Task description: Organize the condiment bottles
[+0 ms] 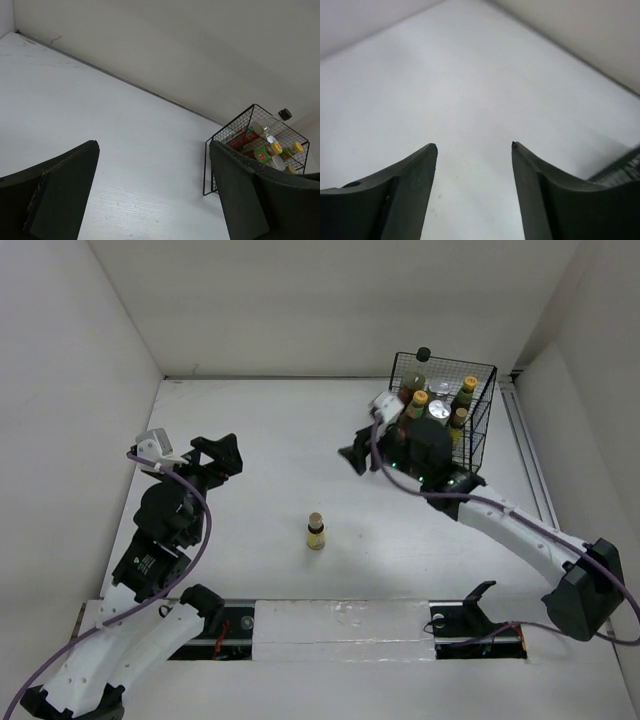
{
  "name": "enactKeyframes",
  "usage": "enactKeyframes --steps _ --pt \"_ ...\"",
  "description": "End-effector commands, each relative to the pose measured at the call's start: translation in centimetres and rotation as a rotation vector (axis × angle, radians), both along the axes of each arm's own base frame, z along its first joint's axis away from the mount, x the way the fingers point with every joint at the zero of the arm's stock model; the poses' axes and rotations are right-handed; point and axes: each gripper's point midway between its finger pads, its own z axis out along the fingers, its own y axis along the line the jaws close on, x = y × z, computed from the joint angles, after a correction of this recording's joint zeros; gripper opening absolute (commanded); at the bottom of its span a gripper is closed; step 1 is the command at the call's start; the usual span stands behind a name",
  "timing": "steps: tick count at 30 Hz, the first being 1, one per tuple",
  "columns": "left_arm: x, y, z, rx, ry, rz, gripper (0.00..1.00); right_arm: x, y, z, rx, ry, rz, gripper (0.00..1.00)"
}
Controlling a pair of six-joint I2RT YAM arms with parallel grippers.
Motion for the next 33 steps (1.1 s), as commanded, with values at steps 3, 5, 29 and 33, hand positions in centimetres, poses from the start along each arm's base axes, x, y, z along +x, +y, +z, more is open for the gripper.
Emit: enactKeyframes --steps 3,5,29,33 --pt "-0.2 -0.1 1.4 -0.011 -0.047 -0.014 0.87 -8.1 6.9 -3.2 -0.116 -0.015 0.357 0.82" --pt "-0.2 -0.1 1.4 -0.011 -0.047 -0.014 0.87 -10.7 8.6 -5.2 -0.149 0.028 0.473 0.9" --pt "-0.2 -0.1 1.4 -0.011 -0.047 -0.014 0.87 -9.0 11.2 -7.7 -0.176 0.055 0.336 0.2" --pt "-0.2 -0.3 1.4 -0.01 -0.048 -0.023 0.89 -5.5 6.6 0.1 -0.019 -0.081 0.109 0.2"
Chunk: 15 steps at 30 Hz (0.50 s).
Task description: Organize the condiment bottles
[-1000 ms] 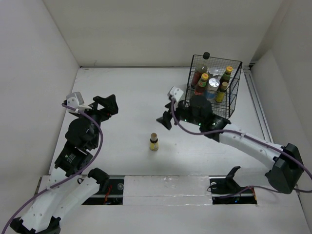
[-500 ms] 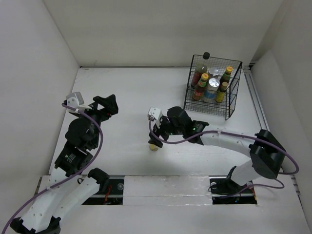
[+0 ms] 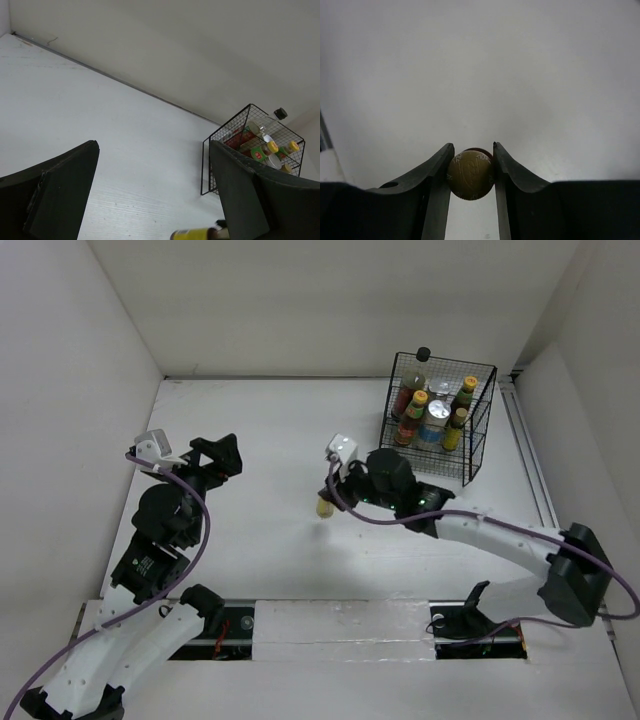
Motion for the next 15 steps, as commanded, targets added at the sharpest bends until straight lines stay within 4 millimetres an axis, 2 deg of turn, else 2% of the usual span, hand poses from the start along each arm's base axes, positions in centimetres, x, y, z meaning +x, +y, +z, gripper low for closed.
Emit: enactKeyframes --steps 1,3,4,5,6,9,10,12,13,14,15 --pt "0.0 -0.2 1.1 -0.007 -0.036 -0.014 0.89 4.6 -4.2 12.9 0.311 -0.23 -0.268 0.2" --pt "0.0 -0.4 1.1 -0.006 -0.037 -0.026 0.89 7.1 -7.5 14.3 0.329 -0.262 -0.392 0.19" --pt "0.0 -0.4 1.1 -0.006 -0.037 -0.026 0.9 7.8 -8.6 15.8 0.359 -0.279 -0.422 0.19" --pt "0.0 -0.4 1.1 -0.006 -0.037 -0.026 0.9 8.5 -9.6 15.7 0.343 -0.275 -0.451 0.19" --pt "0.0 -0.4 1.1 -0.006 -0.037 -0.026 0.9 9.8 -11.5 15.8 0.343 -0.274 -0.517 0.19" --pt "0.0 -0.4 1.1 -0.006 -0.037 -0.026 0.9 11.2 -14.2 16.3 0.342 -0.281 -0.583 0.19" --pt "0.0 -0.4 1.1 -0.006 -0.037 -0.026 0.9 12.3 -16.1 16.3 0.335 -0.291 -0.636 0.19" --pt "0.0 -0.6 1.1 -0.006 -0.037 -0.035 0.9 13.5 -17.5 16.0 0.324 -0.291 -0.671 0.19" --pt "0.0 -0.6 1.1 -0.006 -0.037 -0.035 0.9 14.1 -18.7 16.5 0.337 -0.295 -0.691 0.19" --pt "0.0 -0.6 1.1 -0.006 -0.037 -0.035 0.9 14.6 -19.1 16.5 0.334 -0.294 -0.695 0.19" --pt "0.2 -0.7 0.9 0.0 -0.028 -0.035 0.9 15.3 -19.3 15.6 0.318 -0.277 -0.697 0.19"
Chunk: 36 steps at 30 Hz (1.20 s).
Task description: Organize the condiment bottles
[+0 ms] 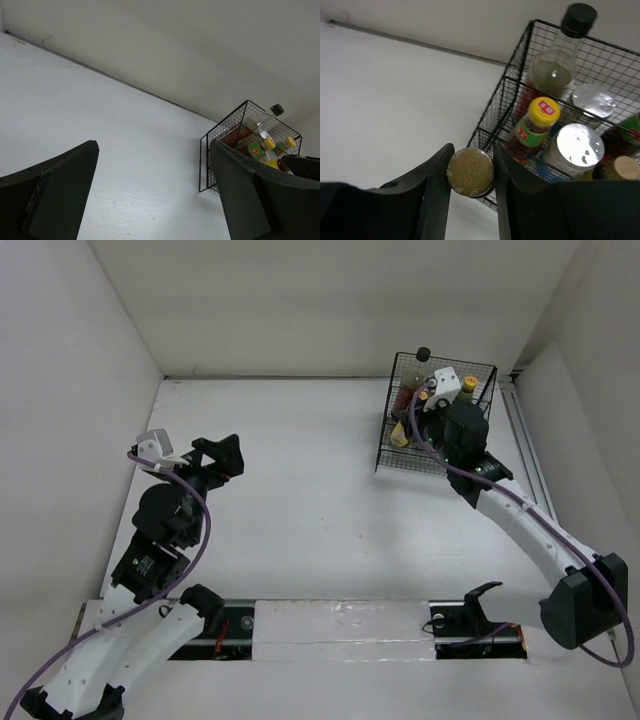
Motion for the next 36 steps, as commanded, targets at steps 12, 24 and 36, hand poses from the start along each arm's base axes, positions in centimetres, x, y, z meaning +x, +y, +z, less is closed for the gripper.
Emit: enactKeyframes --steps 12,24,36 --pt "0.7 -0.4 0.4 0.008 -0.011 -0.004 0.9 5.1 -2.5 -0.2 0.035 -0.008 -0.067 0.19" --pt "1.0 -0.8 -0.1 0.028 0.006 -0.013 0.91 6.5 -1.6 -8.1 -0.018 0.157 -0.041 0.2" --pt "1.3 -1.4 -0.4 0.039 0.022 -0.035 0.94 6.5 -1.9 -9.0 -0.008 0.192 -0.054 0.56"
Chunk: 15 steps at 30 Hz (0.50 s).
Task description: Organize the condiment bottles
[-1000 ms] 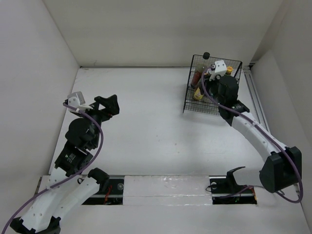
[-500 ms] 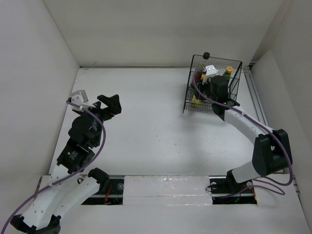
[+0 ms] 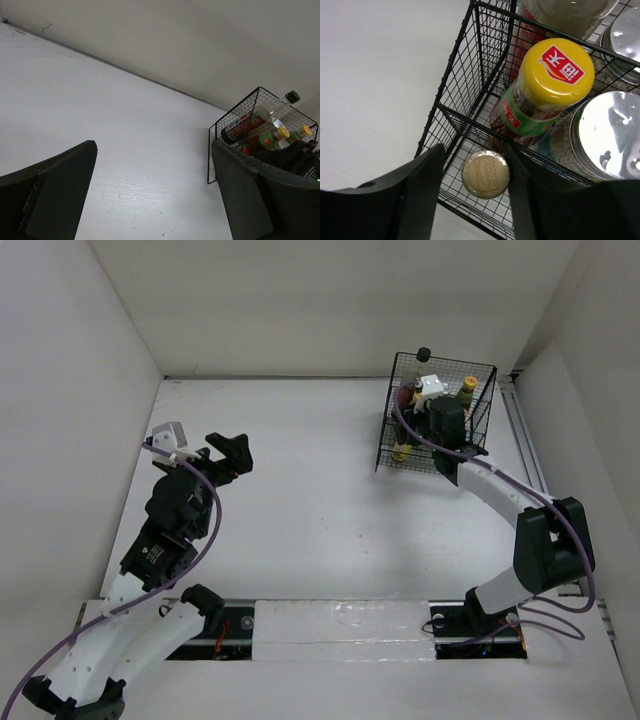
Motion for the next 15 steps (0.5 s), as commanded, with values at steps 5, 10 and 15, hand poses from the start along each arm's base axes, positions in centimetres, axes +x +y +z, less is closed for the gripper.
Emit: enactKeyframes --steps 5,10,15 --pt "0.1 -0.8 1.4 0.003 -0.033 -0.042 0.97 -0.2 0.1 4.9 0.064 -0.114 0.001 0.68" --pt "0.3 -1.0 0.9 0.025 -0.014 -0.051 0.99 -1.9 0.4 8.9 0.092 -0.199 0.021 0.78" --pt "0.1 -1.3 1.3 0.02 -0.022 -0.073 0.99 -3.7 1.2 12.5 0.1 -0.264 0.032 0.88"
